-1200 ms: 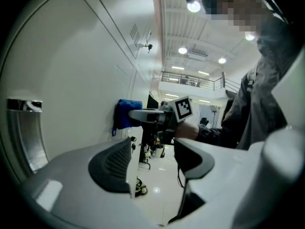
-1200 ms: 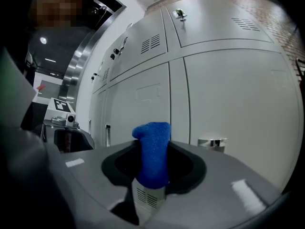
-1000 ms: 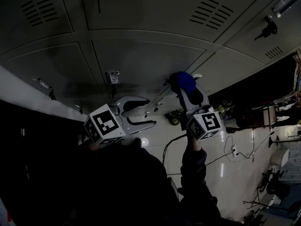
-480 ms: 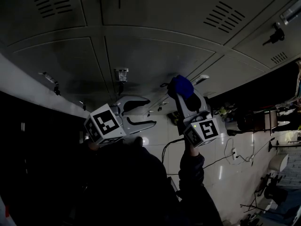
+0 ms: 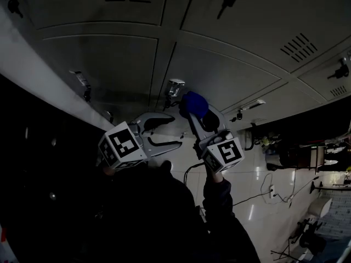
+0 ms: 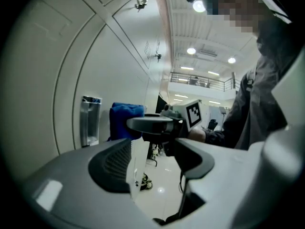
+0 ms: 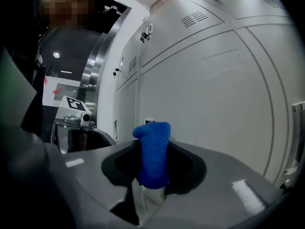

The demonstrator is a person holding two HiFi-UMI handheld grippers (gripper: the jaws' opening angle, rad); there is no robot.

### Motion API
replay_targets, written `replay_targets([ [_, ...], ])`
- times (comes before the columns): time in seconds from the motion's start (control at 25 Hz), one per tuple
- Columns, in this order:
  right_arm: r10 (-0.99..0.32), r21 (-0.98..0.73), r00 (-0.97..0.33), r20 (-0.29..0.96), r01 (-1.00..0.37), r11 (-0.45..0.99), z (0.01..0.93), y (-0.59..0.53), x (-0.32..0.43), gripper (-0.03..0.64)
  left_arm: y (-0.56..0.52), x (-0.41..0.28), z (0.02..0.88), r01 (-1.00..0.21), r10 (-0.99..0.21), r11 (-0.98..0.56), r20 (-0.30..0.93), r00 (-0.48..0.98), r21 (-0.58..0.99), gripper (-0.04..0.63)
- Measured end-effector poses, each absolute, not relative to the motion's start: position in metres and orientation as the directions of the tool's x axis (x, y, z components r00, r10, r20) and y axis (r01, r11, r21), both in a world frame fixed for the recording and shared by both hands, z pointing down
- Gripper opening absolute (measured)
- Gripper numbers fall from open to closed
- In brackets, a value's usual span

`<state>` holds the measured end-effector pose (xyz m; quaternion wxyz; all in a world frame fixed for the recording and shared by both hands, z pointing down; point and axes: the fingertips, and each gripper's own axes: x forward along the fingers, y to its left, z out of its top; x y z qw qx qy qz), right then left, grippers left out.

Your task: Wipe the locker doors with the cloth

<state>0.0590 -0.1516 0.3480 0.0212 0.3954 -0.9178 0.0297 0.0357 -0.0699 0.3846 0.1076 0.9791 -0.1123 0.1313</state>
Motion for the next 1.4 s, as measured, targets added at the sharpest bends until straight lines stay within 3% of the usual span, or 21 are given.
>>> replay_targets([
  [0.32,-0.67,-0.038,-0.738,0.083,-0.674,0.738,0.368,-0.162,-0.002,0.127,-0.075,-0.006,0.385,-0.316,-0.261,-0.929,0.263,0.929,0.192,0.264],
  [0.6,-0.682,-0.049,-0.725,0.095,-0.688,0.724,0.38,-0.172,-0.002,0.127,-0.075,-0.012,0.383,-0.317,-0.265,-0.93,0.261,0.928,0.183,0.263],
  [1.4,-0.817,-0.052,-0.563,0.122,-0.826,0.561,0.39,-0.173,0.137,0.127,-0.072,0.077,0.383,-0.194,-0.14,-0.964,0.271,0.952,0.183,0.264],
])
